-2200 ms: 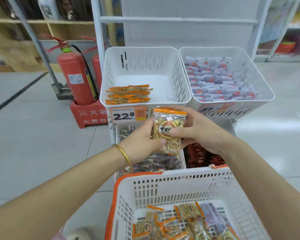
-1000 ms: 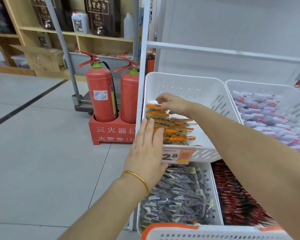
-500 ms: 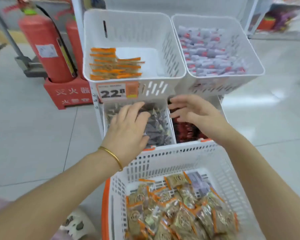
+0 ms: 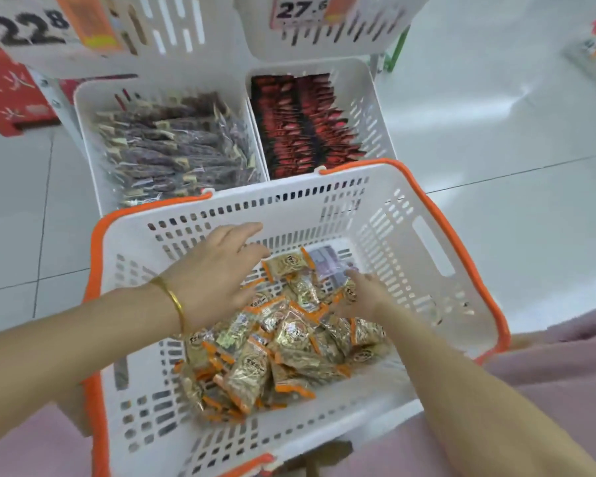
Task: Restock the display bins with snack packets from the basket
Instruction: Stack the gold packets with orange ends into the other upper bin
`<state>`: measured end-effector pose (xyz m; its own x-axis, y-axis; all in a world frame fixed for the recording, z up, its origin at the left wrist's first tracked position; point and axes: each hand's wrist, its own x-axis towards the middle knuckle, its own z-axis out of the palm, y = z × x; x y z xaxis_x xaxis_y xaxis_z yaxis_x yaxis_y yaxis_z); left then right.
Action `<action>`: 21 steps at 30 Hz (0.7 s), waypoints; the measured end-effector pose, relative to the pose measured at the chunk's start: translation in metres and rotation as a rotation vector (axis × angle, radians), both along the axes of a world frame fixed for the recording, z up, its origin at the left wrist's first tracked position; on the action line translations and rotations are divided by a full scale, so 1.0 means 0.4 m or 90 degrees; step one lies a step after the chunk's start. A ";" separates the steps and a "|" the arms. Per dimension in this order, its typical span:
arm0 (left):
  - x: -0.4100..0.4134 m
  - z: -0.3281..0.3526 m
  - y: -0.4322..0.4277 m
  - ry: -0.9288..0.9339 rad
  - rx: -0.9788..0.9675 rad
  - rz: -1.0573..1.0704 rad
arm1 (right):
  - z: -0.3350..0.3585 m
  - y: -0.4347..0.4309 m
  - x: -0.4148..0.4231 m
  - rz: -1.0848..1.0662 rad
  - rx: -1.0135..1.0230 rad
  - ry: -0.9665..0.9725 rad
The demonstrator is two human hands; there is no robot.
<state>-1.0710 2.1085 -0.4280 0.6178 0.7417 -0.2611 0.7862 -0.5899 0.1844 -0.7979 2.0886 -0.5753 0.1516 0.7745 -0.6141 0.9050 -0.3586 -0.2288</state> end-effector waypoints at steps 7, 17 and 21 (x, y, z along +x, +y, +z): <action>0.000 -0.012 0.012 -0.016 -0.066 0.028 | -0.062 -0.007 0.005 -0.008 0.028 -0.032; 0.010 -0.026 0.015 -0.017 -0.093 0.027 | -0.056 -0.011 -0.041 0.022 -0.025 0.098; 0.006 -0.013 0.013 -0.024 -0.102 0.035 | 0.030 0.029 -0.043 0.008 0.047 0.174</action>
<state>-1.0687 2.1138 -0.4331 0.5885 0.7258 -0.3562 0.8075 -0.5061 0.3029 -0.8151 2.1002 -0.5635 -0.0222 0.8194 -0.5727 0.8103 -0.3208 -0.4904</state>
